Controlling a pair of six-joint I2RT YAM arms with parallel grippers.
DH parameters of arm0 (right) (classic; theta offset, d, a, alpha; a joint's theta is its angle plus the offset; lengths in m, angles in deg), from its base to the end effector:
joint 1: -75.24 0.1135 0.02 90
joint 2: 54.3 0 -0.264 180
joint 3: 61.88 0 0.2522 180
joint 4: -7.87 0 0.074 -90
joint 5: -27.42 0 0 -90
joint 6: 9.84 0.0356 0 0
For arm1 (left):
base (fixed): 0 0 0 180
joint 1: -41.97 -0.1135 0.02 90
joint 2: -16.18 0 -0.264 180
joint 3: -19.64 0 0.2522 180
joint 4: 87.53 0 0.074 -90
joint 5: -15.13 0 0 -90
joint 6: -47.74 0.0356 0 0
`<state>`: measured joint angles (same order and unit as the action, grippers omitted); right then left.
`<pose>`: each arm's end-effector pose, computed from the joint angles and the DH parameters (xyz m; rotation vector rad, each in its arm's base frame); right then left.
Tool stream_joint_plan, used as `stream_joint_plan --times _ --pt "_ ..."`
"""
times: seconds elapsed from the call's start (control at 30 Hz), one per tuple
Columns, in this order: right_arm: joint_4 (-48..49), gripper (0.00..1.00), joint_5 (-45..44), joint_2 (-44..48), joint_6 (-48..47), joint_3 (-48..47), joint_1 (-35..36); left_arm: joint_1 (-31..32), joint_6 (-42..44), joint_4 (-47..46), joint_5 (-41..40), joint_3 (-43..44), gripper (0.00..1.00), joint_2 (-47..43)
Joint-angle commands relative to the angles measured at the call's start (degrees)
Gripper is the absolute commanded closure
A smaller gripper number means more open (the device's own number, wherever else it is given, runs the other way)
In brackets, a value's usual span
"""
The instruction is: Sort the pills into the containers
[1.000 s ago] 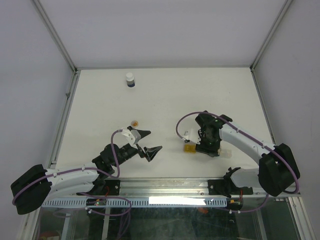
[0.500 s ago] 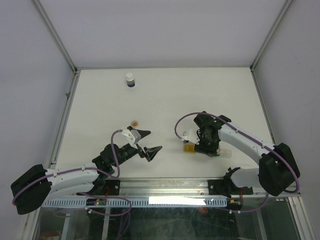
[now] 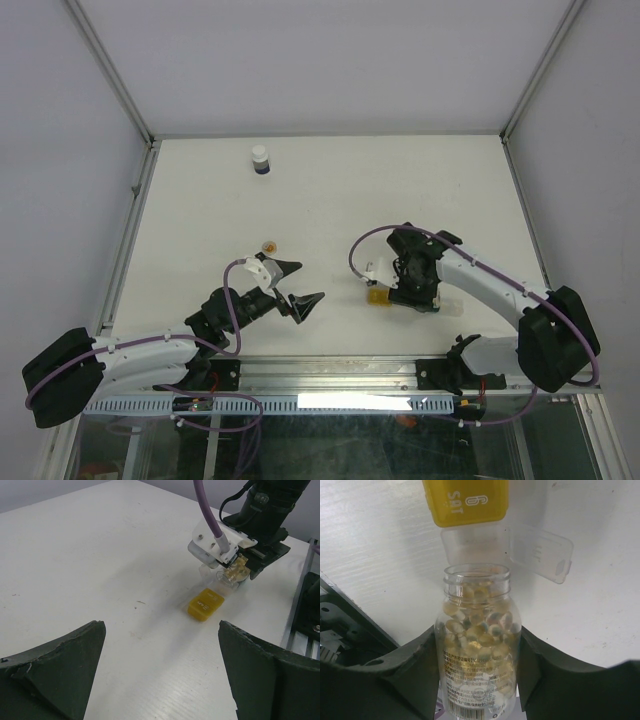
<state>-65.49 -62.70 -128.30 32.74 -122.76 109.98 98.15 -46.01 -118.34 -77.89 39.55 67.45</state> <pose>0.1640 0.1137 0.2006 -2.0243 2.3223 -0.0137 0.1016 -0.1483 0.1871 0.6835 1.4847 -0.7710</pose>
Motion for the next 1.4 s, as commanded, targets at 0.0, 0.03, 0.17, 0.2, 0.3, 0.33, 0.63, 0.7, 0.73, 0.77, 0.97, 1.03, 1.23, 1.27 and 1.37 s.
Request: stream_joint_plan --times 0.0,0.03,0.17,0.2,0.3,0.33,0.63,0.7,0.73,0.77,0.97,1.03,1.23,1.27,1.37 --pt "-0.1 1.0 -2.28 0.43 0.5 -0.48 0.33 -0.11 0.52 -1.95 -0.15 0.14 0.01 -0.65" --pt "-1.79 1.0 1.36 0.12 1.16 -2.5 0.3 -0.11 0.47 -1.61 -0.17 0.25 0.01 -0.76" --pt "0.77 1.0 -2.15 1.07 0.08 -0.2 0.43 -0.11 0.55 -2.11 -0.11 0.14 0.01 -0.56" --pt "-0.43 1.0 -0.52 0.41 0.7 -0.97 0.49 -0.11 0.5 -1.81 0.01 0.24 0.01 -0.62" --pt "0.84 1.0 -1.01 1.56 0.46 -0.18 0.5 -0.11 0.4 -1.96 -0.06 0.06 0.01 -0.72" --pt "0.93 1.0 -1.21 1.52 0.4 0.0 0.52 -0.13 0.41 -1.91 -0.13 0.08 0.01 -0.68" --pt "1.3 1.0 1.7 2.6 0.7 1.35 -0.05 -0.11 0.3 -1.74 -0.03 0.06 0.01 -1.03" --pt "1.75 1.0 2.08 3.53 0.63 2.1 -0.46 -0.11 0.25 -1.73 -0.05 0.0 0.01 -1.08" --pt "1.81 1.0 2.63 4.24 0.66 2.25 -0.69 -0.11 0.19 -1.66 0.02 0.0 0.01 -1.1" --pt "1.77 1.0 3.24 4.97 0.56 2.35 -0.98 -0.11 0.08 -1.71 0.04 0.04 0.01 -1.16" --pt "3.12 1.0 11.26 12.14 -0.88 3.04 -4.48 -0.11 -1.62 -3.3 1.8 -0.14 0.01 -1.42" --pt "4.79 1.0 15.32 14.88 -0.92 4.05 -6.23 -0.11 -2.64 -4.21 2.78 -0.25 0.01 -1.29" --pt "12.21 1.0 33.92 21.65 -0.32 5.42 -13.69 -0.11 -7.68 -3.95 5.69 1.46 0.01 -1.8" --pt "13.87 1.0 37.03 22.22 0.41 4.93 -14.71 -0.09 -9.05 -1.42 5.18 2.52 0.01 -2.36" --pt "21.66 1.0 46.09 24.24 3.45 2.91 -17.89 -0.19 -13.79 7.72 1.69 6.95 0.01 -4.28"
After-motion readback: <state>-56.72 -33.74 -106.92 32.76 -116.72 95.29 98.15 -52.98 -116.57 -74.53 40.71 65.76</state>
